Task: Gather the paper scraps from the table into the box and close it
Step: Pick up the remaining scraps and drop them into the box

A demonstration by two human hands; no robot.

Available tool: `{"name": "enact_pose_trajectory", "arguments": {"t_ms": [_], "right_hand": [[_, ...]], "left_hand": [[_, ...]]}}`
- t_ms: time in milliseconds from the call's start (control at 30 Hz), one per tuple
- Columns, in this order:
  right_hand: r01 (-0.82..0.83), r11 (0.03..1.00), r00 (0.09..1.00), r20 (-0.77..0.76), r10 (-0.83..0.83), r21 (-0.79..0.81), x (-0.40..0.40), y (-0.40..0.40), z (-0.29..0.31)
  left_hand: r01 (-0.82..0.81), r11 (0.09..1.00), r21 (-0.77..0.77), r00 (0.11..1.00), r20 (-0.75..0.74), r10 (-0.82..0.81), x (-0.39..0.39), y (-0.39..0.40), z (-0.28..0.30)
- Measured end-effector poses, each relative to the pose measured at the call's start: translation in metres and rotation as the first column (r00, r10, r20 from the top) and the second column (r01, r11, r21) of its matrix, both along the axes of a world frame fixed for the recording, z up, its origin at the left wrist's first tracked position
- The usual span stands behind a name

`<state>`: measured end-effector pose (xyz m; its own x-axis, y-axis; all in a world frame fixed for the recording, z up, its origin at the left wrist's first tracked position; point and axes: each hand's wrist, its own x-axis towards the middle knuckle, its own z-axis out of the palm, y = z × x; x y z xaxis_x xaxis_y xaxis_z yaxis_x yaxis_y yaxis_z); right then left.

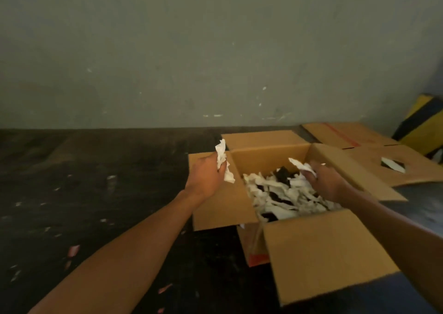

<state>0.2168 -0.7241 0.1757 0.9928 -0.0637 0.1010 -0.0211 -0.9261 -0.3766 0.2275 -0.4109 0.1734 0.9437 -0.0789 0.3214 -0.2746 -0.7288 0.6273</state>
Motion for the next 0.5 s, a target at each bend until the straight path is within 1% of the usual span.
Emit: {"name": "enact_pose_trajectory", "arguments": {"t_ms": [100,167,300,400,500], "right_hand": [[-0.003,0.997,1.0,-0.016,0.005,0.074,0.001,-0.032,-0.002],[0.009,0.992,1.0,-0.018,-0.007,0.123,0.008,-0.049,-0.009],[-0.006,0.983,1.0,-0.016,0.009,0.181,0.03,-0.071,-0.026],[-0.037,0.977,0.999,-0.009,0.04,0.212,0.049,-0.077,-0.035],[-0.055,0.975,0.998,-0.03,0.063,0.214,0.072,-0.079,-0.046]], "left_hand": [[0.015,1.0,0.008,0.999,0.036,-0.016,0.009,-0.062,0.01],[0.042,0.998,0.048,0.999,0.031,-0.044,0.015,-0.097,0.008],[0.066,0.991,0.113,0.995,-0.077,-0.057,0.032,-0.146,-0.01],[0.049,0.984,0.168,0.994,-0.104,-0.032,0.045,-0.165,-0.029],[0.005,0.987,0.161,0.985,-0.169,0.023,0.061,-0.176,-0.045]]}}
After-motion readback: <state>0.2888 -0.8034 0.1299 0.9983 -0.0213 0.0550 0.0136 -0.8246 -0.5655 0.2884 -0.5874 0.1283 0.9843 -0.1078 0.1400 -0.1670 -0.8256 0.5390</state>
